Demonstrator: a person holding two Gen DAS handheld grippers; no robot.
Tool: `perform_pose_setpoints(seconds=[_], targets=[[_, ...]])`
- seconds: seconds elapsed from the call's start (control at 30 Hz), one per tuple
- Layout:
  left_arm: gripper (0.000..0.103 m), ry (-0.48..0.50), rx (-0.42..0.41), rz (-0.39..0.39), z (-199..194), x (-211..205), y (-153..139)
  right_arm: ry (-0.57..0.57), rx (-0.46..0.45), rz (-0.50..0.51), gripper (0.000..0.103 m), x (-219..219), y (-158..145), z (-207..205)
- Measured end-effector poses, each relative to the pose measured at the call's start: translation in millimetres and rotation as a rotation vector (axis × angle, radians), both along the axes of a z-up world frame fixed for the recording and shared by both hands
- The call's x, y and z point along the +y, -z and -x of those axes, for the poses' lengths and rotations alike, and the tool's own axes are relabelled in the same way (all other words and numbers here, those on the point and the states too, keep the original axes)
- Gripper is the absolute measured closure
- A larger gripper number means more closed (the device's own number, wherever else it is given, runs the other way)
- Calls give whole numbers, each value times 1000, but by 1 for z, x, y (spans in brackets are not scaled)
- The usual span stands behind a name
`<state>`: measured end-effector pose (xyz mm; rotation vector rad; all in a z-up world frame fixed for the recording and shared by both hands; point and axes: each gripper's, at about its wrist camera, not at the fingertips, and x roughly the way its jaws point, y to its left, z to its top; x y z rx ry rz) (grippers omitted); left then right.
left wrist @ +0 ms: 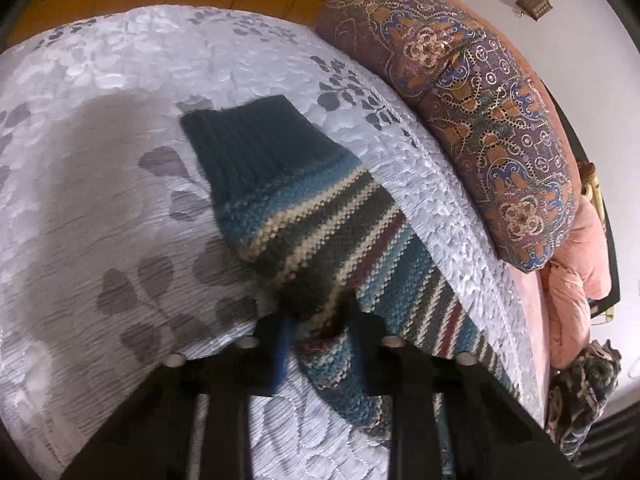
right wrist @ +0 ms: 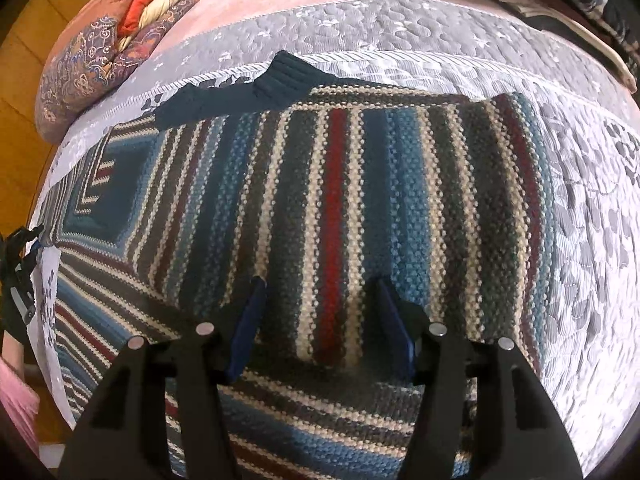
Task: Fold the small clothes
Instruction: 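Grasp the other sweater cuff with the left gripper and lift it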
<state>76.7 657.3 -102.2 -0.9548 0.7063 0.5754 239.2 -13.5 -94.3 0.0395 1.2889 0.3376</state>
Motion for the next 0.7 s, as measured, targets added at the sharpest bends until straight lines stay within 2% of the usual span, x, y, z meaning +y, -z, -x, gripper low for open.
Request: perform_pose_setpoints(seconds=[0.17,0.3,0.53,0.7], targets=[[91,19,-11,-104,-9,-18,-26,3,2,-2,46,0,0,0],[91,64,-76,-165,-19,-39,-55,10,8,-16,46,-2,0,0],[92,205,-166,-221,-49,-98,-91,13,11,-21,47,-4,-1,0],[92,309,-213,-232,-66,-144,-104,14,14,-29,47,-6,-2,2]])
